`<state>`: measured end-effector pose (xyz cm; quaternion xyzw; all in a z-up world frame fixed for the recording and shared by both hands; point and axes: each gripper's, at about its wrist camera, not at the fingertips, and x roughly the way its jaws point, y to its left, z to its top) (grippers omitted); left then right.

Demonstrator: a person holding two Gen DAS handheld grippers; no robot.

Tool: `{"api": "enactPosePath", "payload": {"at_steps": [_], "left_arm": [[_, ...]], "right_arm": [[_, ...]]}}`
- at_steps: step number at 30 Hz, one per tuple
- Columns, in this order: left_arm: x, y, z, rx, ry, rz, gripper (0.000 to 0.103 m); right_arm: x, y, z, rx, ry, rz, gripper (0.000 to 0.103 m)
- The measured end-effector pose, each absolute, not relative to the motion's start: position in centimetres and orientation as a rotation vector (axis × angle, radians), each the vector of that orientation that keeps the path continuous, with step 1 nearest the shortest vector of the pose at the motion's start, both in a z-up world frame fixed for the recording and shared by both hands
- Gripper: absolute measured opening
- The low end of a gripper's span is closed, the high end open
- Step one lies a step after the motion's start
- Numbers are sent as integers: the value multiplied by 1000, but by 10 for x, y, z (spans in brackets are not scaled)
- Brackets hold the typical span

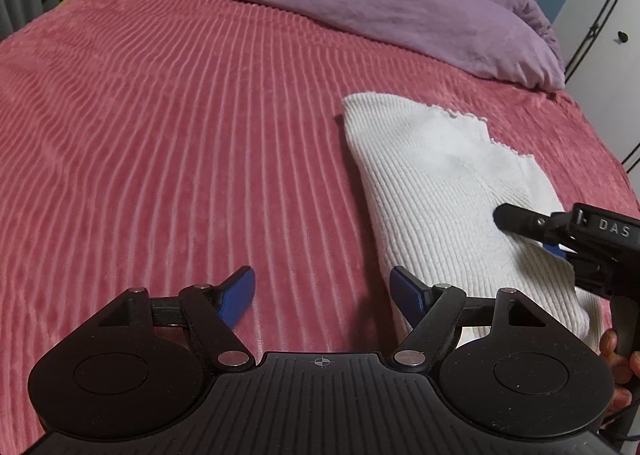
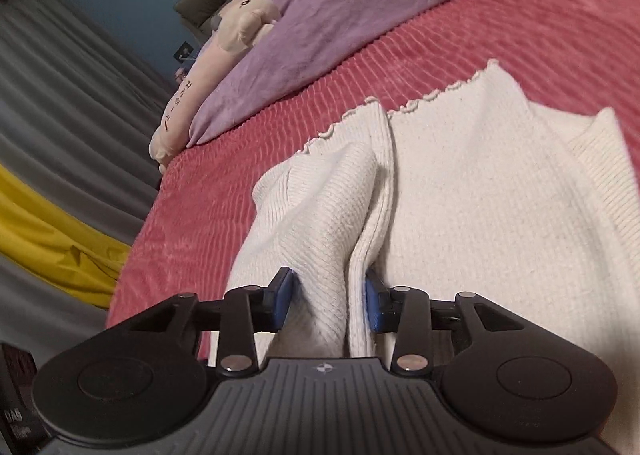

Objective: Fold small clothes

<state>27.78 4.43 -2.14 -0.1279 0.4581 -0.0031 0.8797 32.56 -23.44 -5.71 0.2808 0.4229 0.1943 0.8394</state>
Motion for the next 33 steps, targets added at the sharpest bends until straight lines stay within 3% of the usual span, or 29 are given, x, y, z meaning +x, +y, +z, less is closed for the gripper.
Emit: {"api": "enactPosePath", "payload": {"at_steps": [2,12,15,18,20,24,27,28,30,31,33], "left_arm": [[277,44,-20,-262,957,-1,80],[272,39,-17,-249,949,-18,80],[269,29,-19,-260,965,-58,80],[261,14,-20,-230,966,-129,80],[257,3,-20,-203,964,-164,81],[256,-17,-26,-202,980,-184,81],[256,-23,-23,-198,978,-177,81],[255,-24,-21,-194,972,-173,81],[255,-25,-21,-188,975,-167,81],[256,-24,-21,-189,979,-165,81],[255,-23,-21,-189,982,-162,81]], "right_arm": [[324,-229,-52,532,867,394,18],[273,-229,6,54,529,138,15],[286,-248,-17,2,620,53,24],[282,-283,-27,230,704,80,31],[262,-306,-21,366,670,97,55],[234,-324,-27,576,686,197,57],[241,-317,-41,577,763,231,57],[243,-314,-44,554,771,224,55],[249,-314,-48,584,773,235,33],[251,-312,-51,614,779,250,10],[252,-307,-49,591,756,237,5]]}}
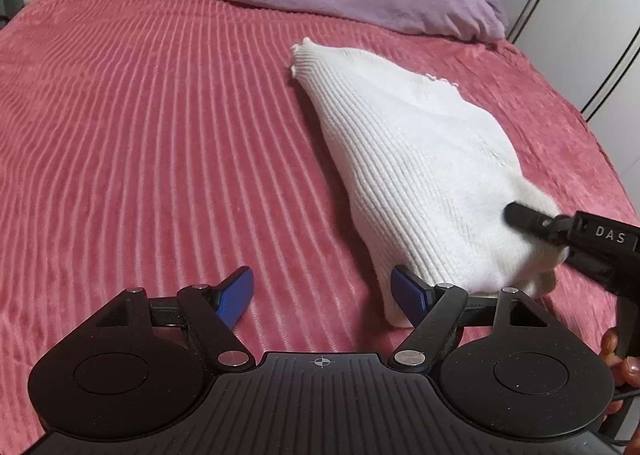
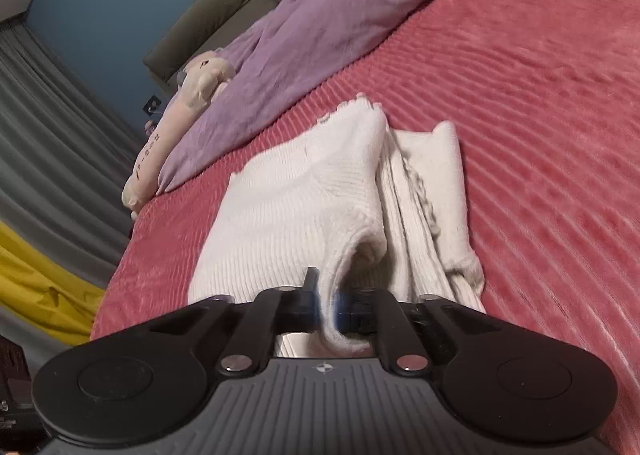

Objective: Fold small clothes

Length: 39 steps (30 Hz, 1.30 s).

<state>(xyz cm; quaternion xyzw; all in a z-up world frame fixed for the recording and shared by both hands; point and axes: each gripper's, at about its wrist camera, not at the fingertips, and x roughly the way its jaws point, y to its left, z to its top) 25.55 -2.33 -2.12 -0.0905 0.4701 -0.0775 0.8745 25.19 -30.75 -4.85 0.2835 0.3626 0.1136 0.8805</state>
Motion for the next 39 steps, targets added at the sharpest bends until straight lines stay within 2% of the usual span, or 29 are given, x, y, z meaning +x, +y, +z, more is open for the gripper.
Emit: {"api": "enactPosePath", "payload": {"at_steps": [5,9,10,14,16,21,23,26,39], "left_arm": [[254,-20,-19,-192,967,-157,81],[254,-15,-17,-215,973,-149,81],[254,-14,-16,-217,968,-149,81],[260,-10,-6,-223,932,-140,82],[267,-12,-2,-238,920,-142,83],[296,-31,-5,-240,918,-141,84],[305,-38,-7,-254,918,-161,85],[314,-49,-13,-212,928,-165,87],[327,-70,-36,-135,917,-179,98]], "right_arm": [[224,-297,-25,374,600,94,5],[237,-291,-58,271,745,88,5],[235,-292,-58,272,731,89,6],[232,-305,-39,355,687,78,26],[228,-301,-28,290,639,44,30],[250,-280,-17,186,601,147,28],[264,-269,-19,101,600,176,20],[282,-261,-31,23,632,164,14],[288,-261,-70,-135,555,139,13]]}}
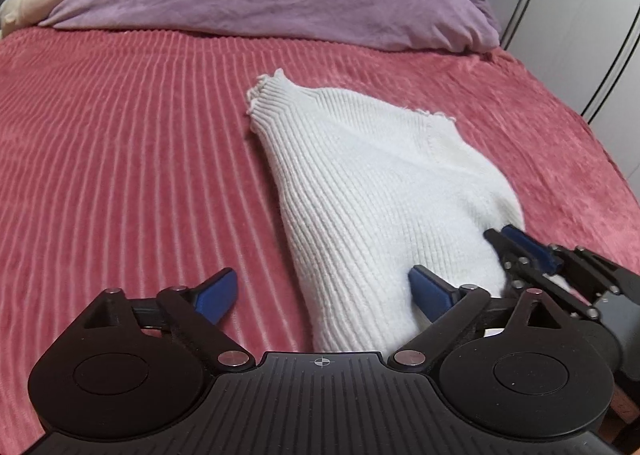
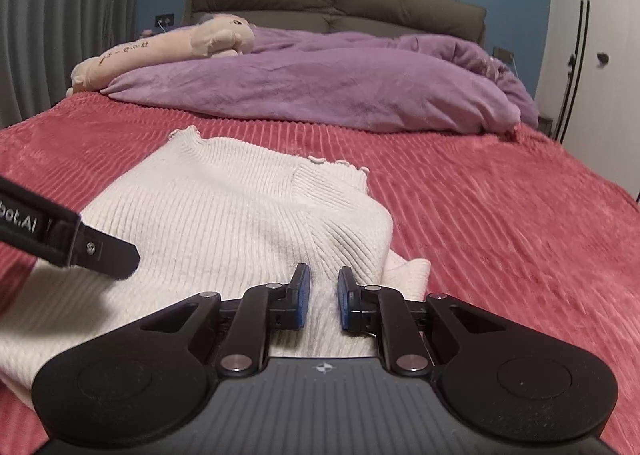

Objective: Fold small clothes

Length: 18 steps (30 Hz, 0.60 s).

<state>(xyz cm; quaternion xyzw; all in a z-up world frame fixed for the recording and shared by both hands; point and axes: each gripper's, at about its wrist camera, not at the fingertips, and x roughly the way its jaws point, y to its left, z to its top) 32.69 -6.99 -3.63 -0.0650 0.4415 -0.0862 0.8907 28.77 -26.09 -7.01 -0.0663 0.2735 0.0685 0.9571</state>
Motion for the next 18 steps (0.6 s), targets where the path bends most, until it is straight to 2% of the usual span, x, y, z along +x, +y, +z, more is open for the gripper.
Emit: {"api": "enactPosePath", "payload": {"at_steps": [4,6,8,13,18], "left_arm": [[313,-59,-27,-150,930,-202,96],[291,-48,-19,-178,914,-220,93],[266,-40,-18,-231,912,-250,93],[223,-48,-34,-219,944,-270,93],[231,-59,-33,-171,898,-217,84]], "right_arm": [[281,-269,-56,-70,580,154,15],[269,-278,-42,-2,613,146,22],[247,-297,-34,149,643,119,47],[198,-341,-51,582,716,148,48],[197,-343,-58,690,717,173,47]]}}
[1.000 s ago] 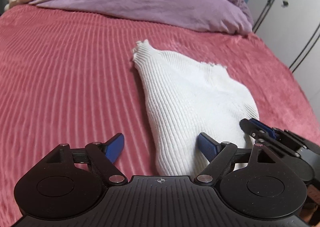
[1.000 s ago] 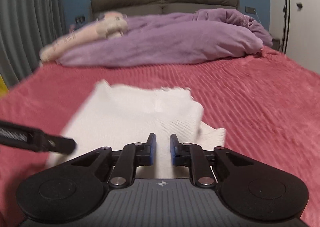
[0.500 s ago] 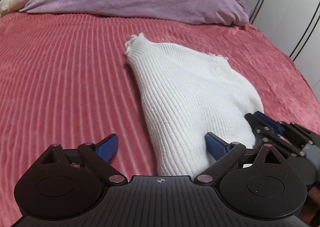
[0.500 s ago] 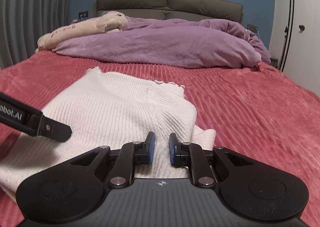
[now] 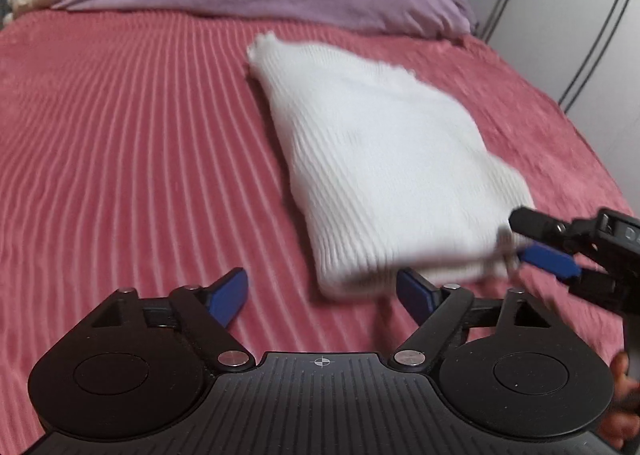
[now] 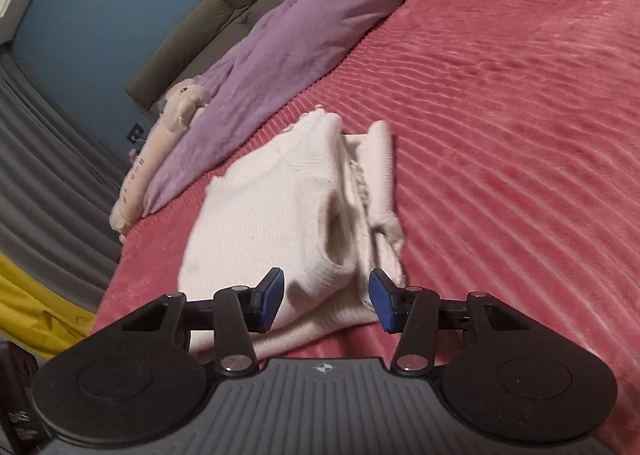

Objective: Fold small clothes

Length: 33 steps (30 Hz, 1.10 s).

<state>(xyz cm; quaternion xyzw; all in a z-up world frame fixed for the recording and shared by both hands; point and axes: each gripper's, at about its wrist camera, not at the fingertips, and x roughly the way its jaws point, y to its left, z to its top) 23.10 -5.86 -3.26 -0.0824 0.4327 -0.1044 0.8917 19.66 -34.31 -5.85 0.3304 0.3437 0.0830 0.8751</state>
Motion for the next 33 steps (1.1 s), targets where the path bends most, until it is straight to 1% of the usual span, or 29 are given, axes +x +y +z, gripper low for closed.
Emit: {"api": "enactPosePath", "payload": {"at_steps": [2,4,5,6,7,8,10,12,13,15,16,17,18,19,21,22,23,24,25,26,28,30,33], "left_arm": [[239,-59,-33,-200,905,-207,82],[246,-62,-39,-196,938,-193,79],[249,-64,-40,-175,936,-188,72],[250,-67,-40,-143,927,-192,67],[250,-67,-38,-127,922,-208,51],[250,-65,-35,-138,922,-226,40],[249,-56,-32,-181,931,-238,41],[248,-47,-32,-186,947,-235,50],[245,-41,-32,-202,975,-245,60],[243,-26,-30,-258,999,-273,64],[242,-18,-28,-288,1005,-286,71],[243,-9,-25,-326,1004,-295,76],[245,0,-23,-371,997,-302,77],[248,8,-21,-415,988,-317,78],[257,18,-19,-491,977,-349,81],[261,18,-19,-509,971,-351,81],[266,18,-18,-518,965,-352,81],[269,19,-14,-534,946,-373,81],[270,21,-9,-566,910,-413,84],[270,23,-3,-609,878,-458,91],[272,26,2,-644,832,-482,97],[286,21,-5,-606,885,-446,97],[313,14,-40,-700,1008,-435,97]], "right_arm": [[202,-343,-57,747,719,187,46],[211,-339,-58,734,748,168,46],[218,-336,-63,714,793,144,42],[223,-334,-71,728,823,137,37],[226,-335,-77,764,831,142,20],[227,-337,-80,794,826,162,12],[222,-336,-68,734,750,165,10],[216,-332,-58,605,705,135,10],[218,-331,-60,566,727,128,10],[224,-327,-75,497,796,126,10],[224,-327,-76,482,793,145,11],[224,-329,-73,465,790,168,15],[224,-333,-68,471,786,189,18],[224,-340,-64,508,770,208,28],[226,-355,-58,568,736,209,41],[228,-361,-55,587,720,197,57],[232,-366,-53,602,706,179,69],[238,-370,-51,615,702,174,72],[245,-374,-51,626,707,193,75],[252,-378,-51,630,709,199,76],[269,-382,-56,635,740,219,79],[283,-388,-67,694,777,262,80],[301,-393,-84,770,821,298,82]]}}
